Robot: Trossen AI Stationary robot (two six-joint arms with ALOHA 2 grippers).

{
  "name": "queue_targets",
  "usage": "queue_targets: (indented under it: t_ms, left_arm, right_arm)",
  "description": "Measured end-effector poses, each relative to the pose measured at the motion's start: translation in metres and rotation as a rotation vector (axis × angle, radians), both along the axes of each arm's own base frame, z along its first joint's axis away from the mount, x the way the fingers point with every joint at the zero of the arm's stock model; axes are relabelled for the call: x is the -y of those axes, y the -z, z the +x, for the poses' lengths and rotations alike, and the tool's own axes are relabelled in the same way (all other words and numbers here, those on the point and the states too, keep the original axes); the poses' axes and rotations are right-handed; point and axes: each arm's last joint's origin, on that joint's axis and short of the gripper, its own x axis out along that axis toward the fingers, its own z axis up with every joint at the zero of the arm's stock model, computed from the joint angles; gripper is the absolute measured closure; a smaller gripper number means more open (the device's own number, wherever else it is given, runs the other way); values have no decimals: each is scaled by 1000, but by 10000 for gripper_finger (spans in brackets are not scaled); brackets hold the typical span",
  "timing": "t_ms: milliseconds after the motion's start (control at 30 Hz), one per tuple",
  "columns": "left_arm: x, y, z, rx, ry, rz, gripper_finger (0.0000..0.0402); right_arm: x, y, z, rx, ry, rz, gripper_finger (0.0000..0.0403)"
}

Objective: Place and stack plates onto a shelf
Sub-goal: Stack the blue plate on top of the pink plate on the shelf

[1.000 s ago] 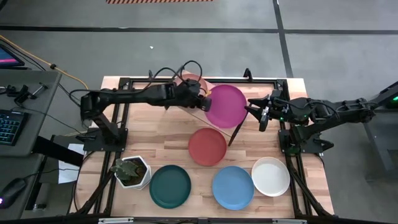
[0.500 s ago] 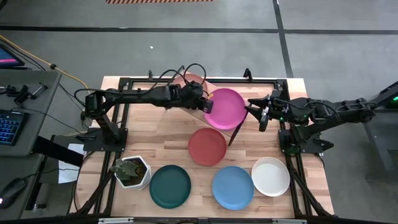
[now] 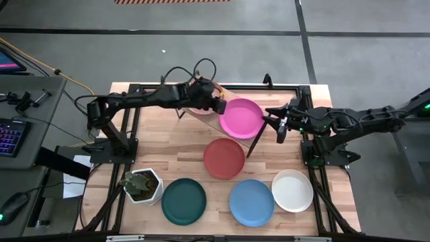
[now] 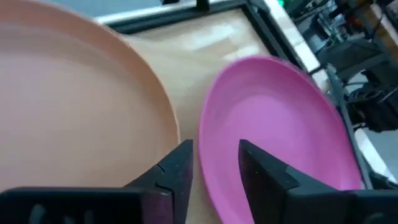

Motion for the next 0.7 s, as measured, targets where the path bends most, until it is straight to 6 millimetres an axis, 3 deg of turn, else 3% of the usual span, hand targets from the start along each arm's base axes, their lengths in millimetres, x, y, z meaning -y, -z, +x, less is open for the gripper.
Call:
queue_targets:
  t_ms: [133, 267, 400, 467, 567, 700]
  left_arm:
    - [-3, -18, -13, 33, 27, 45, 272]
    - [4, -57, -39, 99, 96, 181, 271]
    - [32, -98, -70, 172, 199, 364, 271]
    - [49, -108, -84, 222, 264, 446, 271]
    - [73, -103, -99, 312, 331, 483, 271]
    - [99, -79, -112, 463, 383, 496, 271]
  right_arm:
    - [-1, 2, 7, -2, 0, 0, 234]
    - [-3, 2, 14, 11, -1, -1, 234]
    - [-4, 2, 20, 13, -22, -33, 234]
    - [-5, 2, 22, 7, -49, -42, 234]
    - [-6, 2, 23, 5, -72, -42, 234]
    - [-6, 2, 23, 5, -75, -41, 234]
